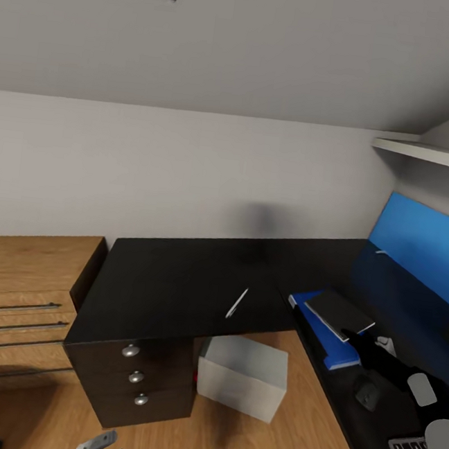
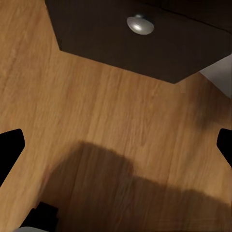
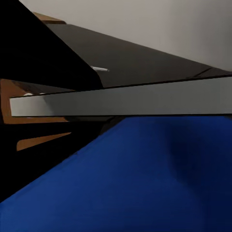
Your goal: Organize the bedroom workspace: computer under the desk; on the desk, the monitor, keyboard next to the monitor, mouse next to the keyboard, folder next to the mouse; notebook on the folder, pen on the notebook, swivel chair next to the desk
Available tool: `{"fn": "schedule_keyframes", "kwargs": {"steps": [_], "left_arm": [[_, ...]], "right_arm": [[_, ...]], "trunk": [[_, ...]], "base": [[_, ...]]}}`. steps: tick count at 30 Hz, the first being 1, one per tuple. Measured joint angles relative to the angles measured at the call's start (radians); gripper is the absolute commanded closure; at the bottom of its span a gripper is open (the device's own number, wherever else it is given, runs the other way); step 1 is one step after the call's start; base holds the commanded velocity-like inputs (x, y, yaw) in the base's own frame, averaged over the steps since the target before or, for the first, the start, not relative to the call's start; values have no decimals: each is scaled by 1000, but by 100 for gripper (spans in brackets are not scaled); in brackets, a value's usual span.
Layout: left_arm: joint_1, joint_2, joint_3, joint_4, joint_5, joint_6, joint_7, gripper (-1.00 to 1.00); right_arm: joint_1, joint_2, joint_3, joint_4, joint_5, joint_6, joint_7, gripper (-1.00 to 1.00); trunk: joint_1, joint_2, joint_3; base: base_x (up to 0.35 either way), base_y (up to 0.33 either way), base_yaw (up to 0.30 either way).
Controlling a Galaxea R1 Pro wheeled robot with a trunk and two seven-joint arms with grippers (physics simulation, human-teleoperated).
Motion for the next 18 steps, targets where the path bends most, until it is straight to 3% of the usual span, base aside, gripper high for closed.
{"fn": "schedule_keyframes", "kwargs": {"steps": [6, 18], "left_arm": [[0, 0, 1, 1, 1, -32, 0, -100], [0, 0, 0, 25, 0, -62, 0, -100]], "right_arm": [[0, 2, -1, 0, -1, -2, -14, 100], [0, 4, -1, 0, 0, -4, -28, 100]], "trunk": [[0, 0, 0], [0, 0, 0]], "base": [[133, 0, 0], [16, 0, 0]]}}
